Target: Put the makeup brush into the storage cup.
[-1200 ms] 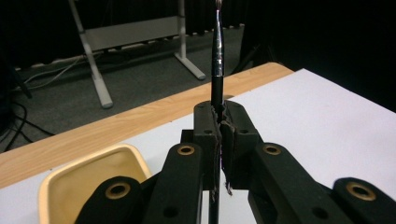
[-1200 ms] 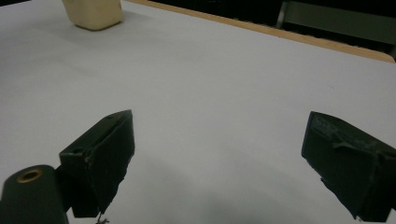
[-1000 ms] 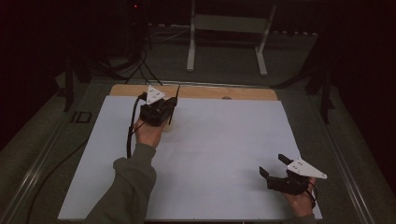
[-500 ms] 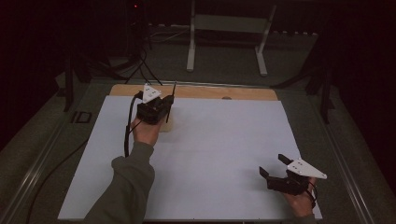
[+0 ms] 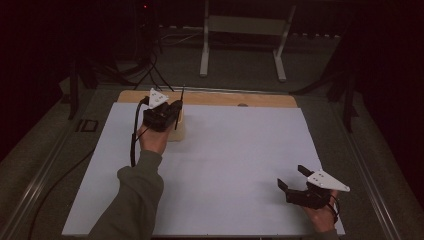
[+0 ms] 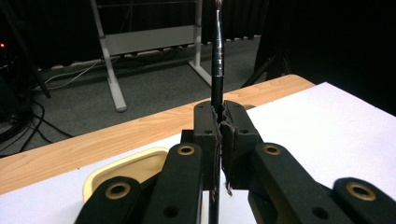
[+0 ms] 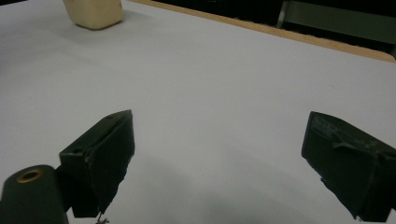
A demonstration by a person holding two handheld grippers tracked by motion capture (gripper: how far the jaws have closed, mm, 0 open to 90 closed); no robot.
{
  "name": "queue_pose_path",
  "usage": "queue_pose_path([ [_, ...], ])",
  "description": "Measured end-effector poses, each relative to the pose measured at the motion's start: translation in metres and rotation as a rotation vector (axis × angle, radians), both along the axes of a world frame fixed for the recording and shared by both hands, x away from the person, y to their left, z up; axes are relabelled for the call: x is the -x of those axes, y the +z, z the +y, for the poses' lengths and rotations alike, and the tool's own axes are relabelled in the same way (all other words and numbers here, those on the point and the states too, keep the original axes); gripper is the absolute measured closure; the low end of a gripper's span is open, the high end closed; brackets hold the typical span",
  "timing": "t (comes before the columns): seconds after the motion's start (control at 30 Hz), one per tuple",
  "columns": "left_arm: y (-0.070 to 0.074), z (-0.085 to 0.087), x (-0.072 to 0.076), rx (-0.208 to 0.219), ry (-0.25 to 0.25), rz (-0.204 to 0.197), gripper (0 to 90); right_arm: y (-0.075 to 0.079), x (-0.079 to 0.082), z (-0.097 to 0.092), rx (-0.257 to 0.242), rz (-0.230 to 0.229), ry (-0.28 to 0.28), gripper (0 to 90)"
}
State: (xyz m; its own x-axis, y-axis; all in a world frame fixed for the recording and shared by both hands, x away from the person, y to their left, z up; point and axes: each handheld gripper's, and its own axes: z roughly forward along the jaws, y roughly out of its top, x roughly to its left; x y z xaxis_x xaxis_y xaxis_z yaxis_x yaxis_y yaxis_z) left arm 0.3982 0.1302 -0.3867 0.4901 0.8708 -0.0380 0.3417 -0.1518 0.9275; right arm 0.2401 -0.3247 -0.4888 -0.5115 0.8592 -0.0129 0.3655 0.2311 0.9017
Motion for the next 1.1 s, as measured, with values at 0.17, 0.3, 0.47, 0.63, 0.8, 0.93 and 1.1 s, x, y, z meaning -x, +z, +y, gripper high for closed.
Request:
queue_pose_path([
  [0.17, -0.001, 0.003, -0.002, 0.009, 0.009, 0.002, 86.5, 0.000, 0.000, 0.000, 0.000, 0.000, 0.000, 9.3],
  [0.3, -0.001, 0.006, -0.004, 0.014, 0.017, 0.006, 86.6, 0.000, 0.000, 0.000, 0.001, 0.000, 0.000, 9.3],
  [0.47, -0.001, 0.009, -0.005, 0.022, 0.028, 0.002, 86.6, 0.000, 0.000, 0.000, 0.001, 0.001, 0.001, 9.3],
  [0.63, -0.002, 0.012, -0.008, 0.024, 0.039, 0.006, 86.6, 0.000, 0.000, 0.000, 0.001, 0.002, 0.000, 9.3],
  [0.8, -0.003, 0.014, -0.010, 0.030, 0.051, 0.006, 86.5, 0.000, 0.000, 0.000, 0.002, 0.001, 0.001, 9.3],
  [0.93, -0.002, 0.016, -0.012, 0.037, 0.066, 0.002, 86.5, 0.000, 0.000, 0.000, 0.002, 0.001, 0.000, 9.3],
  [1.1, 0.000, 0.019, -0.013, 0.042, 0.077, -0.001, 86.6, 0.000, 0.000, 0.000, 0.002, 0.001, 0.000, 9.3],
])
